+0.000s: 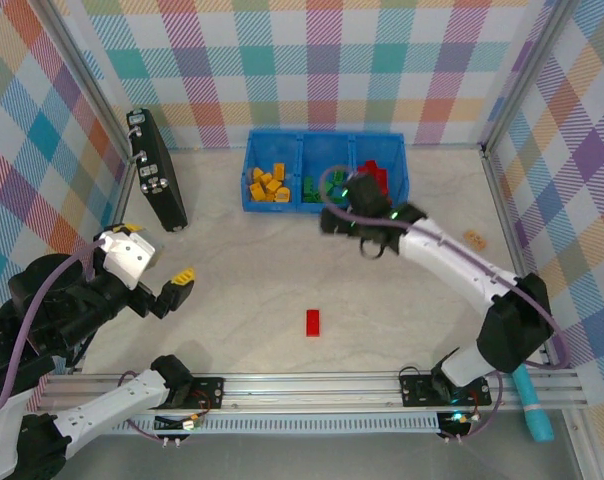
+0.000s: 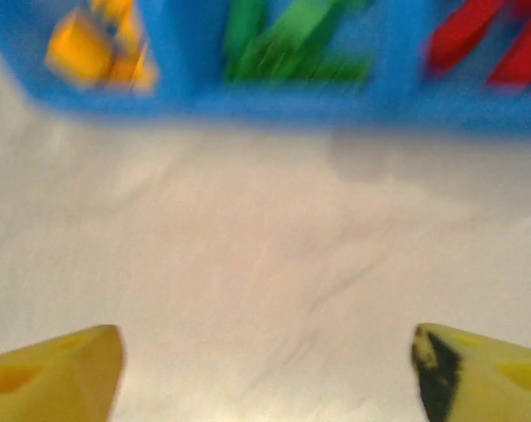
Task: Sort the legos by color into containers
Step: Pick up the lego from the bottom-center of the table.
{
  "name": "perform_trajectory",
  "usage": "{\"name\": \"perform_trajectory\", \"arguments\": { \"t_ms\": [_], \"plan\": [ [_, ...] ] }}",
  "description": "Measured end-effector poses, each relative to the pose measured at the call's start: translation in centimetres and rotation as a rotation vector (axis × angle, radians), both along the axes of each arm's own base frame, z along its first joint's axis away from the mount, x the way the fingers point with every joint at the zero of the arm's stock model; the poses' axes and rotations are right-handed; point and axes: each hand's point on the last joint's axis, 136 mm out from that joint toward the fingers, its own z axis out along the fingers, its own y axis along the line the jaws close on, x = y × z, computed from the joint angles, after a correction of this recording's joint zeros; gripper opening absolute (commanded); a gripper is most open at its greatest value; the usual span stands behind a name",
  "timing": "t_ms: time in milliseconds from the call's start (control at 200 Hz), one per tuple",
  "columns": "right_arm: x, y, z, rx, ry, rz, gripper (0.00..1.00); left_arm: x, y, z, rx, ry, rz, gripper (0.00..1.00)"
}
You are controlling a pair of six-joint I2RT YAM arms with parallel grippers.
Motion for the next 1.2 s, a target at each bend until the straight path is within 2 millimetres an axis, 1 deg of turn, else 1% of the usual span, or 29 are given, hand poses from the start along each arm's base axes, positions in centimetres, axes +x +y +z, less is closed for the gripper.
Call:
{"name": "perform_trajectory", "arguments": {
  "t_ms": [40, 90, 165, 315, 450, 565, 725, 815, 915, 1035, 1125, 1200],
  "plan": [
    [-2.8, 1.4, -2.4, -0.006, 0.067, 0.034, 0.91, 0.0, 0.0, 0.1, -0.002, -0.002, -0.001, 1.0],
    [-5.6, 2.2, -5.2, -0.03, 0.15, 0.052, 0.92, 0.0, -0.1, 0.1, -0.003, -0.004, -0.005, 1.0],
    [-8.6, 2.8, -7.9, -0.061, 0.245, 0.051, 0.92, -0.1, -0.2, 0.1, -0.003, -0.004, -0.011, 1.0],
    [-12.1, 4.8, -10.6, -0.086, 0.357, 0.046, 0.92, -0.1, -0.2, 0.1, 0.004, -0.007, -0.014, 1.0],
    [-14.4, 5.7, -12.9, -0.126, 0.432, 0.036, 0.91, -0.1, -0.2, -0.1, 0.005, -0.005, -0.014, 1.0],
    [-15.5, 5.6, -14.2, -0.157, 0.473, 0.021, 0.88, -0.3, 0.1, -0.1, 0.002, -0.006, -0.014, 1.0],
    [-16.5, 5.3, -15.3, -0.191, 0.51, 0.008, 0.79, -0.7, 0.4, 0.0, -0.015, -0.009, -0.01, 1.0],
    [-16.8, 5.1, -15.8, -0.214, 0.521, 0.008, 0.71, -0.8, 0.4, 0.0, -0.023, -0.007, -0.007, 1.0],
    [-17.3, 4.6, -16.8, -0.265, 0.531, 0.011, 0.58, -0.8, 0.5, 0.1, -0.028, -0.007, -0.006, 1.0],
    [-17.2, 4.7, -16.8, -0.282, 0.523, 0.023, 0.45, -0.8, 0.5, 0.1, -0.034, -0.006, -0.004, 1.0],
    [-17.2, 4.7, -16.7, -0.283, 0.52, 0.021, 0.37, -0.9, 0.5, 0.1, -0.039, -0.004, -0.002, 1.0],
    [-17.1, 4.6, -16.7, -0.284, 0.518, 0.022, 0.32, -0.9, 0.6, 0.2, -0.043, -0.002, 0.0, 1.0]
  ]
}}
